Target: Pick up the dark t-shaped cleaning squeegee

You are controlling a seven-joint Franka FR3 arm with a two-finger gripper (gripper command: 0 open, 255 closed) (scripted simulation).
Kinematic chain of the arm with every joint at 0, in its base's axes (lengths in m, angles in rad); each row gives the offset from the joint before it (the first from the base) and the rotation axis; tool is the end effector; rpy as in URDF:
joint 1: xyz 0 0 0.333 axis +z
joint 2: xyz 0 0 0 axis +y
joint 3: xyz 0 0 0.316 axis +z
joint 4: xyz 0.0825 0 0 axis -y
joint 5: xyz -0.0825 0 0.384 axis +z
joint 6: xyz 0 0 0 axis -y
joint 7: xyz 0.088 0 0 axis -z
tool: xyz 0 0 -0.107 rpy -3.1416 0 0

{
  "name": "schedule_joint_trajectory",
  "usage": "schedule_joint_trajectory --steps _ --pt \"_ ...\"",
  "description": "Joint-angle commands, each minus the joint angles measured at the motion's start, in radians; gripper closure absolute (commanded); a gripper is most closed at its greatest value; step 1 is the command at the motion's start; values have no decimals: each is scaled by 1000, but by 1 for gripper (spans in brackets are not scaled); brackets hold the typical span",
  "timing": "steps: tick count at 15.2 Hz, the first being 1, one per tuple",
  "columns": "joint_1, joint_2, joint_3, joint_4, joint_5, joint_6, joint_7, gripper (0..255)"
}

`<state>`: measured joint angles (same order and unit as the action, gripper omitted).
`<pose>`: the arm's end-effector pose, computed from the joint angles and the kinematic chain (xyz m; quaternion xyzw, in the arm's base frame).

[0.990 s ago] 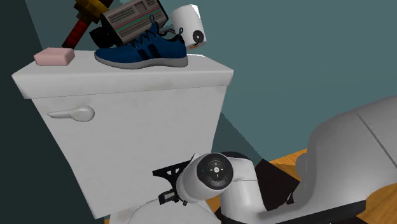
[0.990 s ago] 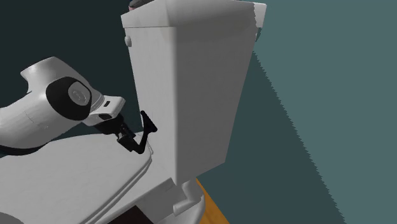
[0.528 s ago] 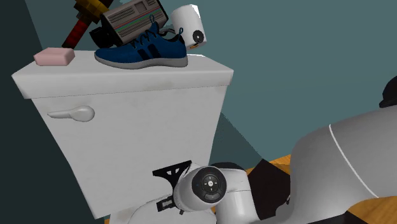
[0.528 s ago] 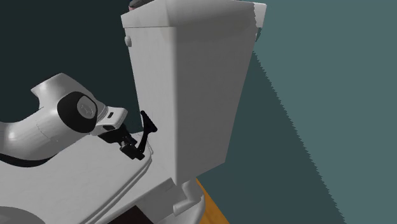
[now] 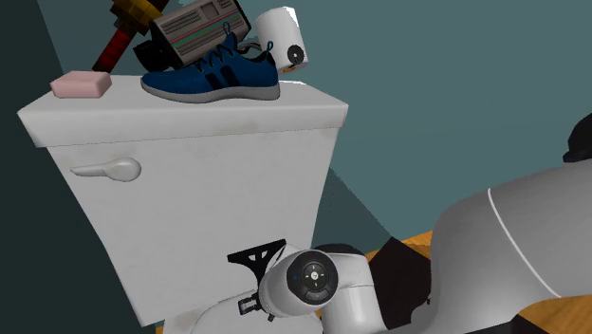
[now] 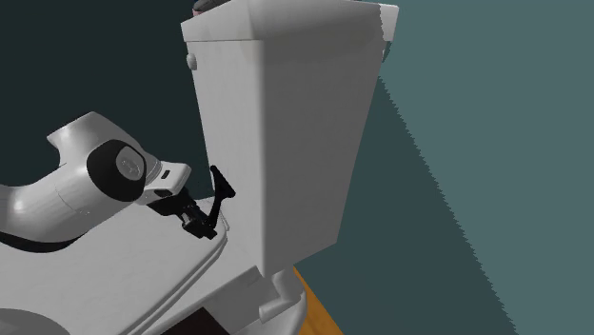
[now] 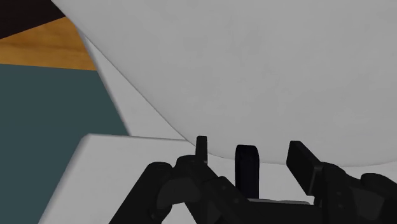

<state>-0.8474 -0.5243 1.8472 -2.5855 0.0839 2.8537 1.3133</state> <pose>0.2833 0.3617 0.2309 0.9574 -0.1562 0.2409 0.0310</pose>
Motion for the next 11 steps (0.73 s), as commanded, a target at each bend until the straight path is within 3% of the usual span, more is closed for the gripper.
schedule_joint_trajectory --steps 1,4,11 --pt "-2 -1 4 -3 0 0 0 255" --pt "-8 -2 10 0 1 1 0 255" --pt "171 27 -191 -1 -25 -91 -19 255"
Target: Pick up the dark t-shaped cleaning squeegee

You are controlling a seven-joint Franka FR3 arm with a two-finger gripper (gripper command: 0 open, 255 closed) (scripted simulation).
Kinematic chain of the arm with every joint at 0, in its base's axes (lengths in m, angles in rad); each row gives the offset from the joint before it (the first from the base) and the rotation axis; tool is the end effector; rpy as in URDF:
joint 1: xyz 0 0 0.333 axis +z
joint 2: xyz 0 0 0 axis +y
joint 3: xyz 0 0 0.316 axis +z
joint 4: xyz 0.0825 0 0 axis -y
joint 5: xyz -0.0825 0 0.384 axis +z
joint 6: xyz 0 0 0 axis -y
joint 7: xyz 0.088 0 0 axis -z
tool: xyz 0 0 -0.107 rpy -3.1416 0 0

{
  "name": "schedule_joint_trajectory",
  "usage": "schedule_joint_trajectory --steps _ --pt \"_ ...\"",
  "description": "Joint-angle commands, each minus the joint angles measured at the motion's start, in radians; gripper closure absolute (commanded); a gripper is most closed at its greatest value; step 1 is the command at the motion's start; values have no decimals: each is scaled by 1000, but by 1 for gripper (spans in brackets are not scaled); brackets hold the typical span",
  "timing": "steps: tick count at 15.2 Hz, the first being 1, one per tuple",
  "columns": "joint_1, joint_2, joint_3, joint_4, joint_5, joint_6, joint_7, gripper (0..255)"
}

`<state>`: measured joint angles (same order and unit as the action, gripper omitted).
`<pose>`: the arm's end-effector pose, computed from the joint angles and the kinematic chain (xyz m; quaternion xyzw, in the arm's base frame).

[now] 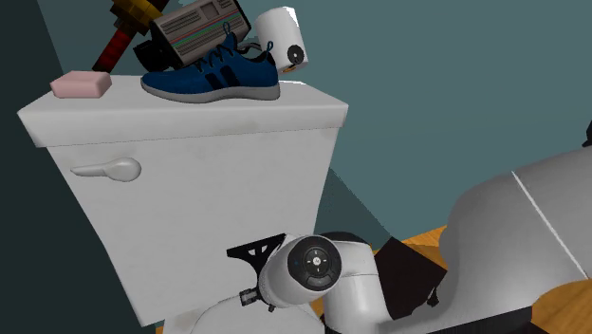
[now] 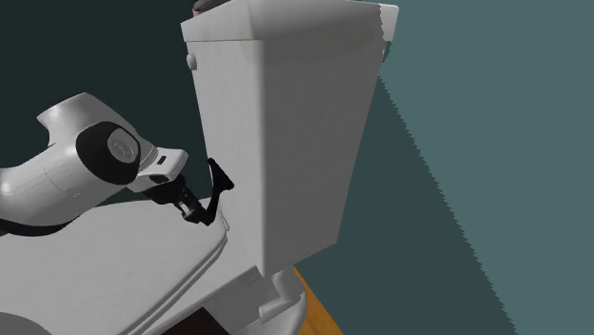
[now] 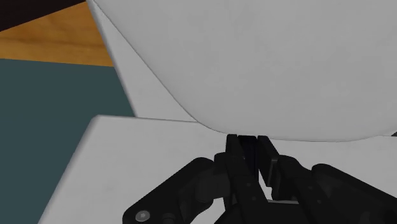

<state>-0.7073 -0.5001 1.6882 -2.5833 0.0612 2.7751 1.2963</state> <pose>0.2842 0.3619 0.2606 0.9576 -0.1557 0.2403 0.0331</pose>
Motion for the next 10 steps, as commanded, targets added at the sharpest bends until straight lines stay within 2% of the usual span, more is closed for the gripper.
schedule_joint_trajectory --steps 1,8,10 --pt "57 5 -60 -2 -4 -26 -6 255" --pt "227 1 -250 11 -2 -121 -45 255" --pt "231 0 -253 11 -1 -123 -47 255"
